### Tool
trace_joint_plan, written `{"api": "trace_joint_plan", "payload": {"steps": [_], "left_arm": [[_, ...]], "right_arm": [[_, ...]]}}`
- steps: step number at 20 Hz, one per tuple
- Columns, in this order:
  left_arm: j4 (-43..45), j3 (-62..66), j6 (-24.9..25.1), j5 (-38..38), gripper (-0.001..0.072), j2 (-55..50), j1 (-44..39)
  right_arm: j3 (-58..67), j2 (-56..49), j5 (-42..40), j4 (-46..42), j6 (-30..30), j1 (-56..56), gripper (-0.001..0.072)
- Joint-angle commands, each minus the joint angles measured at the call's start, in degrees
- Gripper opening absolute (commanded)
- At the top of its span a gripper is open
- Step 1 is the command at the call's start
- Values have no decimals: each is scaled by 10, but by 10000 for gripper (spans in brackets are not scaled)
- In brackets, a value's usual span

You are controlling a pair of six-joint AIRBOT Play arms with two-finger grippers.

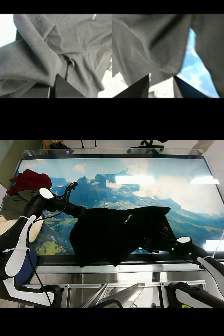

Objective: Fold the shirts.

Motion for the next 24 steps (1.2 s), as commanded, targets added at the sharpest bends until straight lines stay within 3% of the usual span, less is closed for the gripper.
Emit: {"api": "trace_joint_plan", "payload": {"steps": [1,2,6,12,14,19,21,24], "left_arm": [[0,1,0,5,14,0,0],[0,5,0,3,14,0,0],[0,121,-27,-71,13,15,0],[0,490,-144,-100,13,139,24],[-1,509,-150,-88,13,220,32],[5,324,-128,69,13,486,77],[17,308,-115,75,13,522,119],[-7,309,-115,34,13,492,166]], "right_arm": [[35,-41,-31,89,-90,6,156],[64,-49,-30,101,-106,6,28],[297,-25,64,112,-104,-7,18],[841,-7,213,109,23,-148,17],[959,3,223,104,32,-193,17],[1034,71,157,25,16,-253,17],[1034,80,149,17,-5,-254,18],[1028,64,150,27,-9,-254,18]]}}
